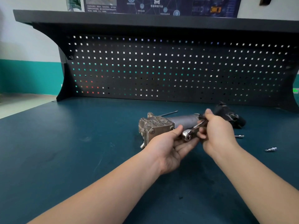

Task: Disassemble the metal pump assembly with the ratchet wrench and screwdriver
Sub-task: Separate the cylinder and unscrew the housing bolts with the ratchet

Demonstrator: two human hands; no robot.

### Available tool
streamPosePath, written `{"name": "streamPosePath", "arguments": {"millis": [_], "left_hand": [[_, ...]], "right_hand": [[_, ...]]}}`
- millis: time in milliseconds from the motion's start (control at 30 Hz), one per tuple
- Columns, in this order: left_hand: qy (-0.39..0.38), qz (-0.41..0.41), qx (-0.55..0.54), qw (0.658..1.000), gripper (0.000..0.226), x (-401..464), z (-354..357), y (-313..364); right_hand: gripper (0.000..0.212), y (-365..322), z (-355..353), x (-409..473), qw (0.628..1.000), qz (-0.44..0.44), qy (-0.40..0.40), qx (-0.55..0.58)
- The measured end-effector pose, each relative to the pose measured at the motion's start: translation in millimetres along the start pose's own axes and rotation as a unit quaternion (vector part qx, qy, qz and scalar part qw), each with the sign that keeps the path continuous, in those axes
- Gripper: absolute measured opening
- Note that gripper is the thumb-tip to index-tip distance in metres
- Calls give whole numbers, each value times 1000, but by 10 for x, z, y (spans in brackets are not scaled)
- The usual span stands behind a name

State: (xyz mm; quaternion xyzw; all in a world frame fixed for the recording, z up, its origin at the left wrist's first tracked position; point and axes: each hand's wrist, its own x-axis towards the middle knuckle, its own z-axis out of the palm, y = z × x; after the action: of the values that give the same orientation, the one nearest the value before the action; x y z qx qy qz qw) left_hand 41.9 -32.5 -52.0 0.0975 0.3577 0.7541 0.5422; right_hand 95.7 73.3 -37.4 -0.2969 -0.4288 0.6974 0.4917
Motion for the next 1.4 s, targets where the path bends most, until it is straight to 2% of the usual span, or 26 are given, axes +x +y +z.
{"name": "streamPosePath", "arguments": {"millis": [67, 133, 200, 233, 267, 300, 333, 367, 433, 533, 600, 633, 667, 733, 767, 800, 867, 933, 1000, 1067, 1100, 1133, 1167, 1233, 1333, 1400], "left_hand": [[18, 6, 10, 1000, 20, -2, 4, -6], [23, 13, 8, 1000, 18, -8, 8, -5], [10, 27, 0, 1000, 18, -33, -12, -4], [0, 36, -18, 999, 21, -53, -29, 3], [-11, 46, -32, 998, 26, -66, -60, 7], [-19, 48, -40, 998, 32, -74, -83, 19], [-17, 49, -31, 998, 37, -78, -97, 33], [-13, 54, -14, 998, 39, -75, -100, 29], [-17, 45, 14, 999, 29, -46, -69, 19], [8, 36, 15, 999, 20, 5, -15, 20], [12, 38, -5, 999, 16, 12, -4, 26], [15, 35, -8, 999, 15, 9, 2, 24], [15, 32, -6, 999, 16, 6, 2, 20], [20, 27, 6, 999, 17, 12, 3, -11], [23, 26, 12, 999, 17, 18, -2, -24], [24, 28, 17, 999, 17, 23, -12, -32], [24, 30, 26, 999, 16, 13, -11, -32], [20, 38, 35, 998, 16, -5, -5, -27], [7, 45, 38, 998, 18, -29, -22, -21], [-19, 49, 25, 998, 28, -41, -65, -13], [-21, 50, 25, 998, 32, -66, -69, 0], [-15, 56, 26, 998, 33, -73, -82, 8], [-20, 55, 16, 998, 30, -85, -77, 11], [-27, 45, 14, 999, 20, -81, -48, -1], [-5, 43, 23, 999, 23, -22, -26, -1], [9, 44, 1, 999, 19, -14, -20, 12]], "right_hand": [[21, -74, 41, -74, 988, -137, -43, -63], [6, -159, 109, -240, 931, -296, -143, -160], [38, -152, 153, -415, 820, -423, -249, -294], [50, -122, 174, -498, 738, -483, -279, -380], [55, -86, 194, -584, 650, -541, -292, -447], [56, -42, 204, -624, 580, -583, -295, -486], [54, -25, 208, -646, 558, -596, -291, -499], [51, -15, 206, -632, 579, -590, -285, -485], [40, -27, 189, -566, 683, -553, -239, -413], [12, -62, 155, -380, 836, -430, -144, -310], [16, -91, 108, -179, 945, -265, -69, -178], [20, -92, 82, -109, 983, -150, -36, -101], [23, -73, 49, -66, 998, -49, -15, -36], [25, -4, 5, -22, 999, 47, 1, 1], [25, 8, 0, -17, 999, 42, -3, -11], [25, 10, 2, -13, 1000, -3, -7, -30], [22, -38, 28, -76, 979, -171, -38, -104], [8, -75, 67, -236, 908, -346, -135, -194], [40, -24, 92, -388, 812, -460, -239, -268], [54, 43, 134, -495, 695, -558, -282, -354], [53, 74, 145, -520, 653, -591, -283, -379], [50, 81, 150, -531, 639, -606, -274, -386], [46, 79, 151, -520, 650, -606, -260, -378], [37, 70, 144, -486, 706, -574, -227, -348], [10, 42, 126, -410, 823, -457, -201, -269], [14, -2, 119, -289, 906, -355, -139, -183]]}}
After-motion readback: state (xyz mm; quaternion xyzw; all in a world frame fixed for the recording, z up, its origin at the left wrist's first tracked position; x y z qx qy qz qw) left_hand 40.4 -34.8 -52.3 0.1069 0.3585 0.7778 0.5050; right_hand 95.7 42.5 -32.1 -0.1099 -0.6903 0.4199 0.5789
